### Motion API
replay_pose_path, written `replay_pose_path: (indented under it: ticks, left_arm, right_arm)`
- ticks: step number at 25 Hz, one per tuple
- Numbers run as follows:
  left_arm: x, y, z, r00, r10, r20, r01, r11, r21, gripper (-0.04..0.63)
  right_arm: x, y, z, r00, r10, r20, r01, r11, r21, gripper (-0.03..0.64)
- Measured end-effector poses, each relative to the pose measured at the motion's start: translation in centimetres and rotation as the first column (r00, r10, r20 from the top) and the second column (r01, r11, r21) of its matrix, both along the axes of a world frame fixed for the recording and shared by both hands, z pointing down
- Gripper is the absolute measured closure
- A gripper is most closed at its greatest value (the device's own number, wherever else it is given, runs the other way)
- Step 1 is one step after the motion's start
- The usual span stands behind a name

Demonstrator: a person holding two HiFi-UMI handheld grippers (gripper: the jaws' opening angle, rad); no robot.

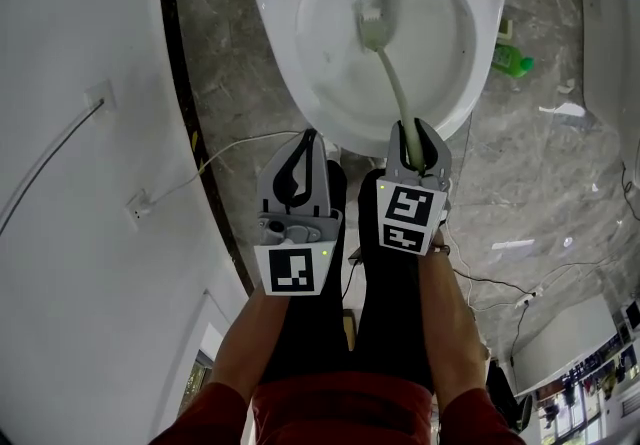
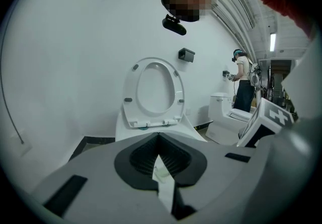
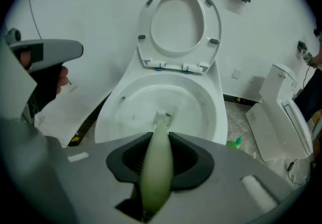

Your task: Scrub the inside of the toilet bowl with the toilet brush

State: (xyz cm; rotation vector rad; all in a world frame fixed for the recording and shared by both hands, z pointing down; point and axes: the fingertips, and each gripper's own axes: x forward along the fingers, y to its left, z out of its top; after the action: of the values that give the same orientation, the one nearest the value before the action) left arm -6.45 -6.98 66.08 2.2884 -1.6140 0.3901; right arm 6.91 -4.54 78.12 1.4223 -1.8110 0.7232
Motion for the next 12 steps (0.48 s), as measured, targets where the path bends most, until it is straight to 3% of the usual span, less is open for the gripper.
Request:
replay_pose_path:
  ticks: [6,9,12]
  left_arm:
    - [-0.8,-0.4,-0.1,1.000,-0.006,0.009,0.006,1.000,0.003,0.591]
    - [-1.2,-0.8,-0.1,1.000,-0.020,0.007,0.020,1.000,0.007,0.591]
    - [-1.0,-1.0,0.0,1.000,-0.014,0.002,0.014,1.000,0.003,0.591]
  right_arm:
    - [-3.1,-1.6,-4.4,0.987,0.009,0.162,-0.018,0.999,0.051,0.508]
    - [-2.5,-1.9,-2.8,0.990,0.030,0.139,-0.035,0.999,0.034,0.508]
    - [-0.7,-2.3,0.2,0.998,0.038,0.054,-0.038,0.999,0.005,0.508]
